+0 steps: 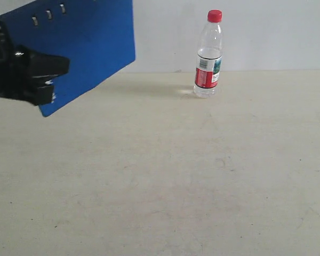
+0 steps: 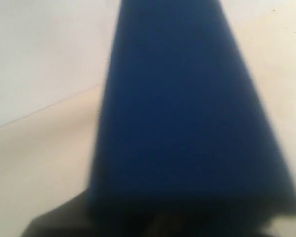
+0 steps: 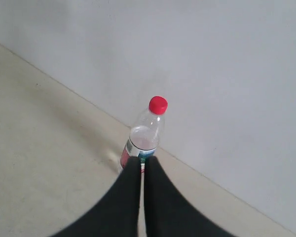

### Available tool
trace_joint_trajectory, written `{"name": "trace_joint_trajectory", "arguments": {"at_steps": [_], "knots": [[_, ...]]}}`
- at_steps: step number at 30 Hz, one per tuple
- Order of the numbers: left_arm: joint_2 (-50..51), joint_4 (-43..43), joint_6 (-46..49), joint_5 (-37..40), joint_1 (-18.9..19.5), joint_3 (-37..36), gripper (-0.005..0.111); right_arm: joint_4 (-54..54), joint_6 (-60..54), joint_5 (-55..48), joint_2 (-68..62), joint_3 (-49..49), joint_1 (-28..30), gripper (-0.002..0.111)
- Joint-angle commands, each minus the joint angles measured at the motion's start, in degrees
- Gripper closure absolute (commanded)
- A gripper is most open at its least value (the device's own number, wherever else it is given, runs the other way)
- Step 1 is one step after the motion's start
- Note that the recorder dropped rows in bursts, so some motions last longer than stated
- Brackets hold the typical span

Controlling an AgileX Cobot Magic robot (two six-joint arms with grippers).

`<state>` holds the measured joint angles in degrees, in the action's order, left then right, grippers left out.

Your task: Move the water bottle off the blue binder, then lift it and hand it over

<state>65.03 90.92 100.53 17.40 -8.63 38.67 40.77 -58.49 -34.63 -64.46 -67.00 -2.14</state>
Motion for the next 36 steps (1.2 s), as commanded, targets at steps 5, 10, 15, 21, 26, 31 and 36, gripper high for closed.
{"name": "trace_joint_trajectory", "arguments": {"at_steps": [5,10,15,21,26,31,36], "knots": [[-19.82,4.36,-5.36,-3.55,-1.35,-8.69,0.102,-4.01,6.63,0.59,17.83,13.5,0.41,0.109],[-26.72,5.71,-6.24,-4.48,-1.35,-9.42,0.102,-10.41,16.77,0.43,23.98,17.75,0.41,0.109],[-28.67,6.31,-4.81,-8.89,-1.35,-9.14,0.102,-10.7,19.88,0.55,26.6,17.86,0.41,0.109],[-28.67,6.31,-4.81,-6.18,-1.35,-9.76,0.101,-10.7,22.49,0.18,26.6,17.74,0.41,0.109],[-28.67,6.31,-4.81,-7.15,-1.35,-11.62,0.08,-10.7,24.98,-1.34,26.6,17.74,0.41,0.109],[-28.67,6.31,-4.93,-7.32,-1.35,-15.14,0.058,-10.7,26.59,-2.46,26.6,17.74,0.41,0.109],[-27.91,5.71,-3.71,-17.9,-1.35,-17.58,0.072,-11.95,26.84,-5.78,26.6,17.74,0.41,0.109]]}}
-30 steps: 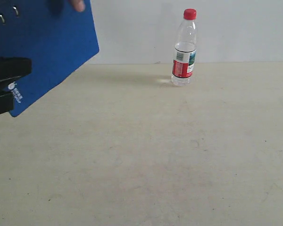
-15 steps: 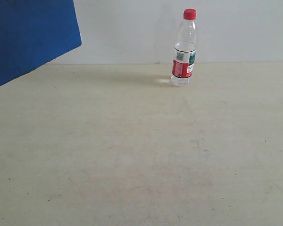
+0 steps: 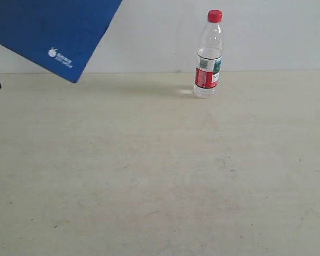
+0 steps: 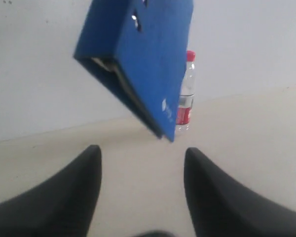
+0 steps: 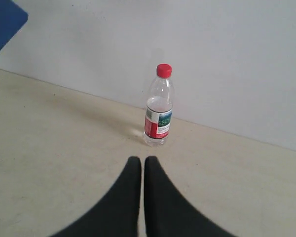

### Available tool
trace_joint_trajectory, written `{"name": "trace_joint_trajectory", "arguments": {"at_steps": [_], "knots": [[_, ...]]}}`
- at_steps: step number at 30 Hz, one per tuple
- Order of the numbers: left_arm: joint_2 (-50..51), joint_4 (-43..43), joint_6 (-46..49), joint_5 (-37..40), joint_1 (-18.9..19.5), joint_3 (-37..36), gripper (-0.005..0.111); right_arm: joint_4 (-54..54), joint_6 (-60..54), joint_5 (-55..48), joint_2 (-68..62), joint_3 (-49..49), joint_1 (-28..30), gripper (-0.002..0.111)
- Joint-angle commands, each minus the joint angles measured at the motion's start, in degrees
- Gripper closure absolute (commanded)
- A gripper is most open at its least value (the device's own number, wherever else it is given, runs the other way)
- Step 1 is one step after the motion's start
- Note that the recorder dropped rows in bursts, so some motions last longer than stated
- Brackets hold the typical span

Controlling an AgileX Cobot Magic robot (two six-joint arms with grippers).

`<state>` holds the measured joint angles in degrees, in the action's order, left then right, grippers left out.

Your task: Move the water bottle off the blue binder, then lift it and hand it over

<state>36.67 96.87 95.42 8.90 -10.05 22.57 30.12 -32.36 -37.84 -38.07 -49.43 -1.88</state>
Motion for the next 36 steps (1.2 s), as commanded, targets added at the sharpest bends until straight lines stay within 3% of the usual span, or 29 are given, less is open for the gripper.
{"name": "trace_joint_trajectory", "arguments": {"at_steps": [1,3,8,12,19,24,29,36], "knots": [[1.06,-0.25,2.44,-12.78,0.07,-1.48,0.081,-1.34,0.71,-3.08,0.21,0.17,0.15,0.109],[2.45,-2.27,4.56,-20.23,0.07,-1.48,0.102,-1.34,0.79,-4.1,0.21,0.17,0.15,0.109],[11.27,-17.37,5.21,-28.49,0.18,-1.16,0.102,-1.34,2.06,-4.66,0.21,0.17,0.15,0.109],[21.14,-22.72,-3.1,-36.38,0.96,0.97,0.102,-1.34,2.06,-4.66,0.21,0.17,0.15,0.109],[28.29,-26.15,-11.37,-38.74,12.6,8.04,0.102,-1.34,2.06,-9.03,0.21,0.17,0.15,0.109],[24.43,-18.01,-8.44,-38.4,19.42,7.62,0.102,-1.34,2.06,-17.02,0.21,0.17,0.15,0.109],[14.57,2.86,15.0,-35.34,20.18,5.33,0.102,-1.23,1.84,-23.17,0.21,0.17,0.15,0.109],[-9.74,3.08,22.42,-33.9,20.18,3.84,0.102,8.02,-3.8,-17.76,0.87,0.17,0.15,0.109]]}}
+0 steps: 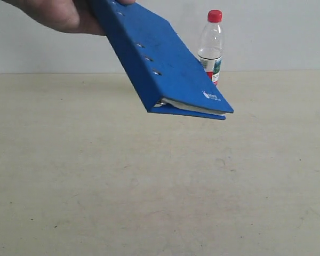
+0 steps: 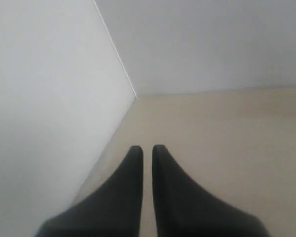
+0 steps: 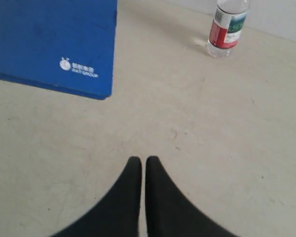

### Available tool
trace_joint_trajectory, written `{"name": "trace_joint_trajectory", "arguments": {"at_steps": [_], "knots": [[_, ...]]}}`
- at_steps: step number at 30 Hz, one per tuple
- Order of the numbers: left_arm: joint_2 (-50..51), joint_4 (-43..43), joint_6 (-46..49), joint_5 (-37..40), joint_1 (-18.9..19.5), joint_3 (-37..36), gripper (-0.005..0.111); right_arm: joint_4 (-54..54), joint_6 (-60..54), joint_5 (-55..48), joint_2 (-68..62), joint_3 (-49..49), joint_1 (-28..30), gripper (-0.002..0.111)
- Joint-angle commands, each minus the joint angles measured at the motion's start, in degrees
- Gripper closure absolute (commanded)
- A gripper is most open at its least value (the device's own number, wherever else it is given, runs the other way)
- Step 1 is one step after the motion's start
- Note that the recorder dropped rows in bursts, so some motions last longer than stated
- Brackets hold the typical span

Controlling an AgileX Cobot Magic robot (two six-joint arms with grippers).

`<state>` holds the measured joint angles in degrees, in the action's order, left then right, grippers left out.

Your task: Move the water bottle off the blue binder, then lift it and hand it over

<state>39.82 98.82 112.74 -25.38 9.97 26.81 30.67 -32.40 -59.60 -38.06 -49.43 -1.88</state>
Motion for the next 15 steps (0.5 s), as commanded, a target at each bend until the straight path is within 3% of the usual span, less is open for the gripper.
{"name": "trace_joint_trajectory", "arguments": {"at_steps": [1,4,7,9,11,13,15], "knots": [[-20.38,1.13,5.64,1.26,0.15,-0.4,0.102,14.21,-6.82,6.84,2.27,0.17,0.15,0.109],[-30.29,1.13,3.87,3.07,0.15,-0.4,0.102,23.39,-12.09,10.54,7.49,0.17,0.15,0.109],[-36.96,1.13,-6.99,3.72,-0.43,-0.29,0.102,21.65,-12.78,16.25,17.89,0.17,0.15,0.109],[-38.93,1.13,-9.27,10.38,-2.16,-0.29,0.102,13.48,-6.42,17.04,26.26,0.17,0.15,0.109],[-39.16,1.13,-9.11,18.53,-3.81,-1.17,0.102,0.78,12.7,10.65,34.82,0.17,0.15,0.109],[-39.16,1.13,-9.11,19.3,-3.89,-3.99,0.102,-7.35,23.17,3.86,38.06,1.11,0.15,0.109],[-39.06,1.13,-9.11,19.3,-3.89,-8.74,0.102,-10.96,23.55,2.47,38.06,5.31,0.15,0.109]]}}
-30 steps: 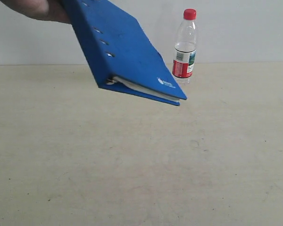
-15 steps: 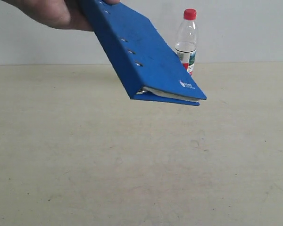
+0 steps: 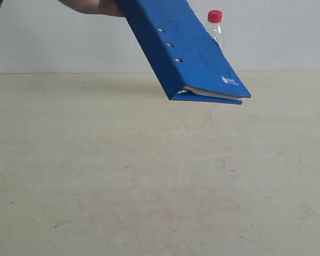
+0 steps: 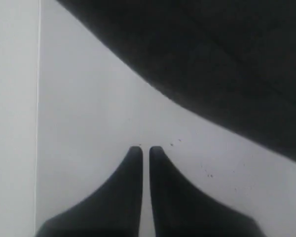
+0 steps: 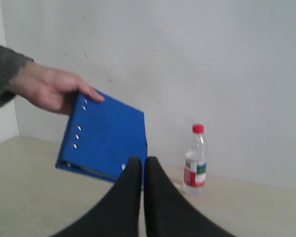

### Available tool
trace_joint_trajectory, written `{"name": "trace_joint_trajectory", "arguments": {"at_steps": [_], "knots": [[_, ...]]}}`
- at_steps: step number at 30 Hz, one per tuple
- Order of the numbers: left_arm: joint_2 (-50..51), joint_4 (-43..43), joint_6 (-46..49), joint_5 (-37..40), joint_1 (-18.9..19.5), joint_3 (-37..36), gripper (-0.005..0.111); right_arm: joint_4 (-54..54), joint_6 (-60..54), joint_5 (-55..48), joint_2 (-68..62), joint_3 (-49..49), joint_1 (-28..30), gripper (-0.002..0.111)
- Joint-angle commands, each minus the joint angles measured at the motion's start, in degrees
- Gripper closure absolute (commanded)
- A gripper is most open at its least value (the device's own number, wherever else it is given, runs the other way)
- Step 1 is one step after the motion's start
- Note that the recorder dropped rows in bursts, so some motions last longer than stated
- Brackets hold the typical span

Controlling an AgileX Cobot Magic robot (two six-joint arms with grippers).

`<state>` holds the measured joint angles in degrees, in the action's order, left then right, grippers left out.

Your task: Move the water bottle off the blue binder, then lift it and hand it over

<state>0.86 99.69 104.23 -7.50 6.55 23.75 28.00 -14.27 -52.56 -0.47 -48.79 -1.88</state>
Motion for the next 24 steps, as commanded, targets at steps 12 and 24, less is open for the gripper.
{"name": "trace_joint_trajectory", "arguments": {"at_steps": [12,24], "knots": [[-0.09,0.26,-0.59,0.98,-0.47,-14.45,0.102,9.29,8.42,49.62,0.47,45.05,0.15,0.109],[-0.09,0.26,-0.59,1.73,-0.47,-15.4,0.102,5.14,4.06,43.74,0.47,48.79,0.04,0.109]]}}
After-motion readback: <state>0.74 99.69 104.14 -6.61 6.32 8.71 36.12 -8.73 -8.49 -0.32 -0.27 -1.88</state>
